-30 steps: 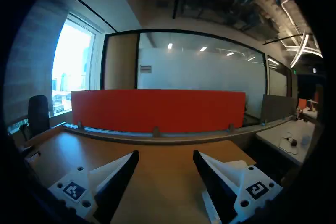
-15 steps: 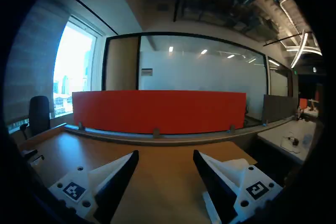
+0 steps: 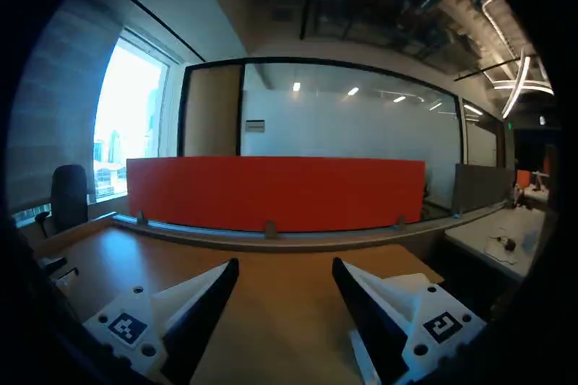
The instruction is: Fold towel
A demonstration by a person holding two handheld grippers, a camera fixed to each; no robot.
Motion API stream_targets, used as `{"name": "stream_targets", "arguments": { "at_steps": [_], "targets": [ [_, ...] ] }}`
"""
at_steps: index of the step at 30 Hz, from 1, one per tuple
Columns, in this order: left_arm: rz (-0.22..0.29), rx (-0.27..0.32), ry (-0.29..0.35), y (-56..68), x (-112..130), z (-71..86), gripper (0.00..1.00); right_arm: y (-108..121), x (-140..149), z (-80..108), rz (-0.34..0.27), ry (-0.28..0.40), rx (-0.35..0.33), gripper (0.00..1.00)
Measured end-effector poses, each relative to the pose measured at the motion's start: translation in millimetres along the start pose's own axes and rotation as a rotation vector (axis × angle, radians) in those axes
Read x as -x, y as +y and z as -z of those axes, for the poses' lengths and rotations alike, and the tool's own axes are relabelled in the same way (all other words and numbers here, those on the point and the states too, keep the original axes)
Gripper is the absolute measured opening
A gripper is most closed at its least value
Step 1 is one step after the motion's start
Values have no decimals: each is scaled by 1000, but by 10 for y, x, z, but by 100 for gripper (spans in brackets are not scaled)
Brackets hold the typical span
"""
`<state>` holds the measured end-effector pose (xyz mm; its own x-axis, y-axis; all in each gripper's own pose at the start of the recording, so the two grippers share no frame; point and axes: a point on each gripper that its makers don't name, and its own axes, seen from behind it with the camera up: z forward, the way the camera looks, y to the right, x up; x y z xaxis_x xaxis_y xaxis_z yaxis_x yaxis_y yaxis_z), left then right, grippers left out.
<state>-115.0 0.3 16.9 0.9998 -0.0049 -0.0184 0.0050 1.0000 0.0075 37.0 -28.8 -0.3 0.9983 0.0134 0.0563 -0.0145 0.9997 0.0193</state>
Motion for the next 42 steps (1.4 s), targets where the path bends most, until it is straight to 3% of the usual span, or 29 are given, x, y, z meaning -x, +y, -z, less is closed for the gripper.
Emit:
{"name": "stream_targets", "arguments": {
  "at_steps": [20,42],
  "targets": [
    [-5,-1,-1,7,11,0,94,-61,33,-75,50,45,-18,100],
    [-5,-1,-1,18,23,3,94,304,909,-147,11,59,-8,100]
  ]
}}
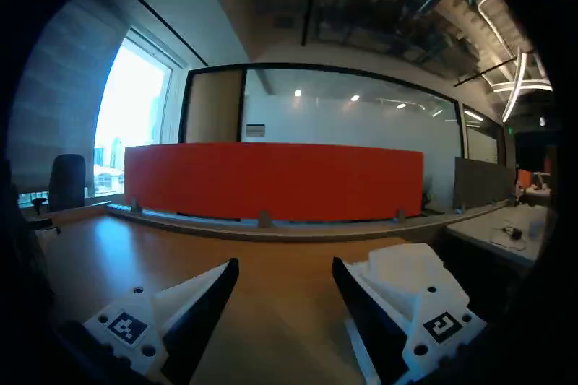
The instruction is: Fold towel
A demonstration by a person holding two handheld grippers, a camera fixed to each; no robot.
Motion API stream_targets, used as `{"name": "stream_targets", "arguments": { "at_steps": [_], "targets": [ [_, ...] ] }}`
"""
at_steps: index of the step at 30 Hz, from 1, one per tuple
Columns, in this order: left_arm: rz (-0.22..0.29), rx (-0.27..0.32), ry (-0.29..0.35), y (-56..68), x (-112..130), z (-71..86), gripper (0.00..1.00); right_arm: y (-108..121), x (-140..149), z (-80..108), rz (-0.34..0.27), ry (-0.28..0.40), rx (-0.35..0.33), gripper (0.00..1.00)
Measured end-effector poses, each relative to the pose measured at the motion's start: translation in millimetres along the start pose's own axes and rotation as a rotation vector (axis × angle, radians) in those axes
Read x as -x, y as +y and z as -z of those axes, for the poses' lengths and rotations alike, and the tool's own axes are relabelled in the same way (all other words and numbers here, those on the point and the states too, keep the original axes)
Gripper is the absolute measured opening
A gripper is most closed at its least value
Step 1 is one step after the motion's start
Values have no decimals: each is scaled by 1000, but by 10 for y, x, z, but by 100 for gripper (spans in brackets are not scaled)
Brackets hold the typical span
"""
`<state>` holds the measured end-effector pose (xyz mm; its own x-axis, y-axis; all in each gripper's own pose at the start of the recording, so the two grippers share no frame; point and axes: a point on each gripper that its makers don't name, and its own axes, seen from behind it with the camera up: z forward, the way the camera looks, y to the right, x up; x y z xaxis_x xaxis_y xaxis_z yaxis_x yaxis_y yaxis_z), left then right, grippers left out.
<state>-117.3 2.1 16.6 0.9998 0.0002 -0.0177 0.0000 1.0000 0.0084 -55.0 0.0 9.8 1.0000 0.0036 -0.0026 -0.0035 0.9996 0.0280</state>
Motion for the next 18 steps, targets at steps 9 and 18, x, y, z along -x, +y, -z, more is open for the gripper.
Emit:
{"name": "stream_targets", "arguments": {
  "at_steps": [9,18],
  "targets": [
    [0,0,0,-2,7,1,94,100,290,-2,-30,2,-1,100],
    [0,0,0,-1,11,-3,94,215,518,-23,-78,-4,13,100]
  ]
}}
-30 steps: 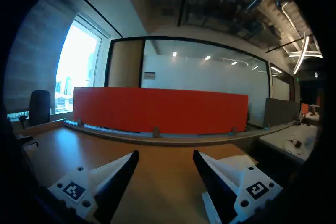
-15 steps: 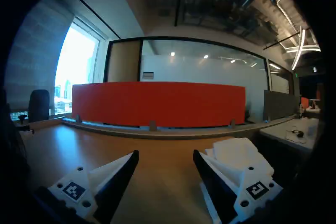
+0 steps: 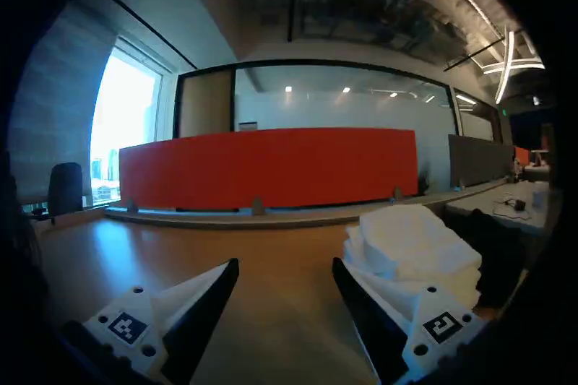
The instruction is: Fold towel
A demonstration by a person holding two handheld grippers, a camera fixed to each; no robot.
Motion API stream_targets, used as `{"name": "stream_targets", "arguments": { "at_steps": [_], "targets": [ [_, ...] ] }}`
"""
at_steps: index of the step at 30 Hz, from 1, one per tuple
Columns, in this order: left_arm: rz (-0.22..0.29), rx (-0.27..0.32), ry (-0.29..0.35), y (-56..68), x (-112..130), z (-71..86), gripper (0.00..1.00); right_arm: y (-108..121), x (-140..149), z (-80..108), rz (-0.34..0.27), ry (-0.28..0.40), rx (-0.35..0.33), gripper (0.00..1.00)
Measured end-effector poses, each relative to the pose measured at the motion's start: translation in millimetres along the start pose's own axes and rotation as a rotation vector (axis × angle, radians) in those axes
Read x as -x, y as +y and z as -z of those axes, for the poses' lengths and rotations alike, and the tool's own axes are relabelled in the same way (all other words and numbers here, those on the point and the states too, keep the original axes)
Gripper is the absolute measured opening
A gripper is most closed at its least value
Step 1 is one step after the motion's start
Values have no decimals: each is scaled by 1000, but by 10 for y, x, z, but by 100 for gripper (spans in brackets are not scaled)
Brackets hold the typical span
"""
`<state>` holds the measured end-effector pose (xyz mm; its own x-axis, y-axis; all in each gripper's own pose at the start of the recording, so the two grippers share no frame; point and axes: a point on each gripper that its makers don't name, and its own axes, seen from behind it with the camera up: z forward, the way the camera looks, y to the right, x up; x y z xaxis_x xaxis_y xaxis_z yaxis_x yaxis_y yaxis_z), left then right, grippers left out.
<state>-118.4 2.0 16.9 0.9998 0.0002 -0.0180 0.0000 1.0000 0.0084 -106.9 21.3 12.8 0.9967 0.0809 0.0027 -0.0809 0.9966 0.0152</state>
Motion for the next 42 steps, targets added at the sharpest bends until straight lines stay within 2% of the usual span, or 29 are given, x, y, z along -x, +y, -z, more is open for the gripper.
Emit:
{"name": "stream_targets", "arguments": {
  "at_steps": [6,27,42],
  "targets": [
    [0,0,0,0,-5,1,95,-15,22,6,-10,6,-5,99],
    [0,0,0,-3,-5,3,95,-154,61,34,52,14,-13,100],
    [0,0,0,-2,-8,6,95,-158,51,24,52,14,-10,100]
  ]
}}
